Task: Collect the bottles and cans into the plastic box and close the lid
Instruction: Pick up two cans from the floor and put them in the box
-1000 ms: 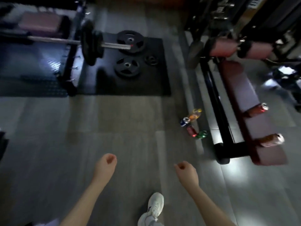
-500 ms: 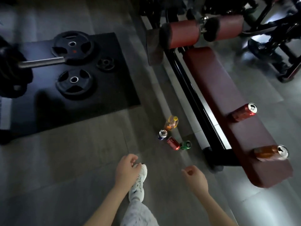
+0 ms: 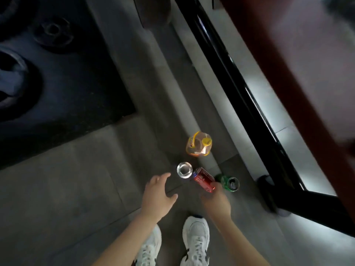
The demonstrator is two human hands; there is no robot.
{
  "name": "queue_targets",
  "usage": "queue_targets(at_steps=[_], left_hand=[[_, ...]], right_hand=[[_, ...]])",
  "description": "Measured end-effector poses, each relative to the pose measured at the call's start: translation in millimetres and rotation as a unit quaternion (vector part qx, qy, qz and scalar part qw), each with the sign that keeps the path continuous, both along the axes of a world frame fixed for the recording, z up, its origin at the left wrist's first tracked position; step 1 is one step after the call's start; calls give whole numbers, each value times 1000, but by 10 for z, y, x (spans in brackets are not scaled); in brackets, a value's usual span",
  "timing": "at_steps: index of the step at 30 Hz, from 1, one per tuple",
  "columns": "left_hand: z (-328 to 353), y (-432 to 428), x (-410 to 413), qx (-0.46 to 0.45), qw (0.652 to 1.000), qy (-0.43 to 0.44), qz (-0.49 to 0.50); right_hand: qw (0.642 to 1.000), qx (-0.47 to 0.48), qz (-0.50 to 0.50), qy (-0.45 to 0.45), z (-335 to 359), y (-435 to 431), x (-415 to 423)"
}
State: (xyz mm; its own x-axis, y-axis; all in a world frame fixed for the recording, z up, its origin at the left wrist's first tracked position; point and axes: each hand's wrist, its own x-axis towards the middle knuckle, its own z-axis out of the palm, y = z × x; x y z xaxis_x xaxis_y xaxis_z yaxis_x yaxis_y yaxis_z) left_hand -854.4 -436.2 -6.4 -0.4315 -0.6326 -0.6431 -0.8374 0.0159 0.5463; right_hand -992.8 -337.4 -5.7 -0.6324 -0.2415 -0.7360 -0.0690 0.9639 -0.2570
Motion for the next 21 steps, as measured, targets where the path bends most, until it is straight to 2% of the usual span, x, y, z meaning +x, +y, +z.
queue_targets(at_steps=[4, 7, 11, 16, 21], left_hand=[[-890, -40, -355, -63, 993, -14, -99], [-1507, 6, -498, -74, 986, -9, -149], [-1966, 86, -612, -83, 987, 63, -124], [-1918, 77, -644, -107, 988, 103, -42], [-1115, -44, -377, -68, 994, 40, 69]], right_hand=[[1000, 9, 24, 13, -906, -73, -260], [992, 27, 110, 52, -1488, -55, -378], [977, 56, 190, 74, -2008, 10, -452], [970, 65, 215, 94, -2036, 45, -409], [995, 17, 92, 46, -1239, 34, -274]])
